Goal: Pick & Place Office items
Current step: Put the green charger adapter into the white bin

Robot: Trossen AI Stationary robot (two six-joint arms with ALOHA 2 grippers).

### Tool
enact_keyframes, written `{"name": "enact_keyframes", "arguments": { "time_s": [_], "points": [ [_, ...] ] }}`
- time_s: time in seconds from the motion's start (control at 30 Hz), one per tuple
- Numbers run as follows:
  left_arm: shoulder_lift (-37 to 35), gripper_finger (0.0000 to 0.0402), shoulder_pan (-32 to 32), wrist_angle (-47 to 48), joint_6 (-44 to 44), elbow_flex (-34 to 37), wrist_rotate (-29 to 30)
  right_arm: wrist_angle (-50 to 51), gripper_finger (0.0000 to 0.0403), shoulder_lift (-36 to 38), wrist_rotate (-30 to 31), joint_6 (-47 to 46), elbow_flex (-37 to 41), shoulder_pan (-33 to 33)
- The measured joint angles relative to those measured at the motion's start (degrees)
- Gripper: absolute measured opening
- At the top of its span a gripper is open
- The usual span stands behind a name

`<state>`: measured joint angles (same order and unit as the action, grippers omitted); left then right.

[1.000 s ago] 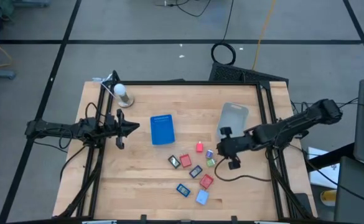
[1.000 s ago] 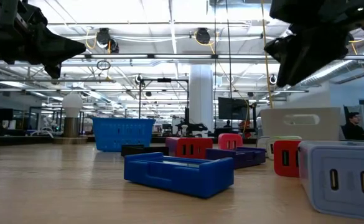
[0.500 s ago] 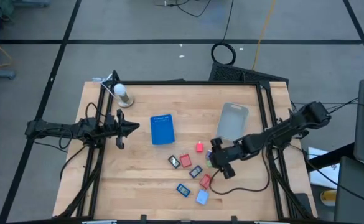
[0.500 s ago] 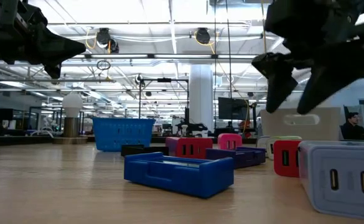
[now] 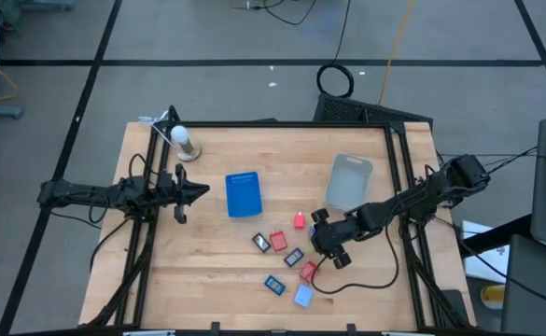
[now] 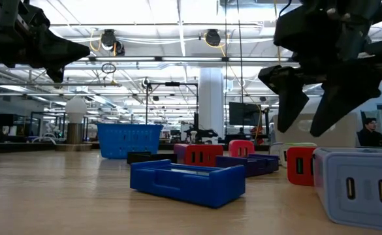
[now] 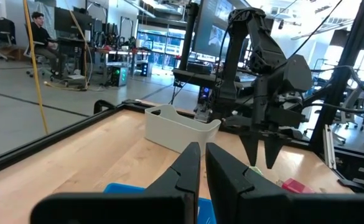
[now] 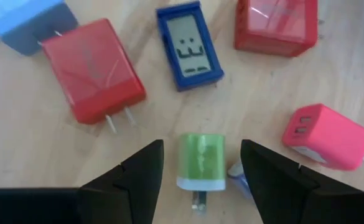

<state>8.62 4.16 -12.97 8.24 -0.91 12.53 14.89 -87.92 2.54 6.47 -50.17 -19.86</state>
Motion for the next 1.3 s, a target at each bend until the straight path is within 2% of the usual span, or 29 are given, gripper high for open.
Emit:
{"name": "enact_keyframes", "arguments": {
  "time_s": [0.13, 0.63, 0.77, 0.97, 1.13, 1.3],
  "points": [
    [0.0, 0.0026, 0.0, 0.1, -0.23, 0.0, 0.0, -0.28, 0.0205, -0.1, -2.68, 0.45, 0.0, 0.5],
    [0.0, 0.0026, -0.01, 1.25, -0.23, 0.0, 0.0, -0.58, 0.0203, -6.75, -2.54, 0.64, 0.04, 2.27],
    [-0.01, 0.0026, -0.02, 1.25, -0.32, 0.0, 0.02, -1.05, 0.0184, -6.8, -2.7, 1.61, 0.04, 2.27],
    [-0.02, 0.0026, -0.02, 1.22, -0.32, 0.0, 0.02, -3.02, 0.0128, -6.8, -2.74, 1.96, 0.04, 2.27],
    [0.0, 0.0026, -0.02, 1.22, -0.34, 0.0, 0.0, -3.67, 0.0128, -5.1, -2.81, 1.52, 0.04, 2.27],
    [-0.01, 0.0026, -0.01, 1.22, -0.34, 0.0, 0.01, -3.56, 0.0128, 0.8, -4.34, 1.11, 0.04, 2.27]
  ]
}}
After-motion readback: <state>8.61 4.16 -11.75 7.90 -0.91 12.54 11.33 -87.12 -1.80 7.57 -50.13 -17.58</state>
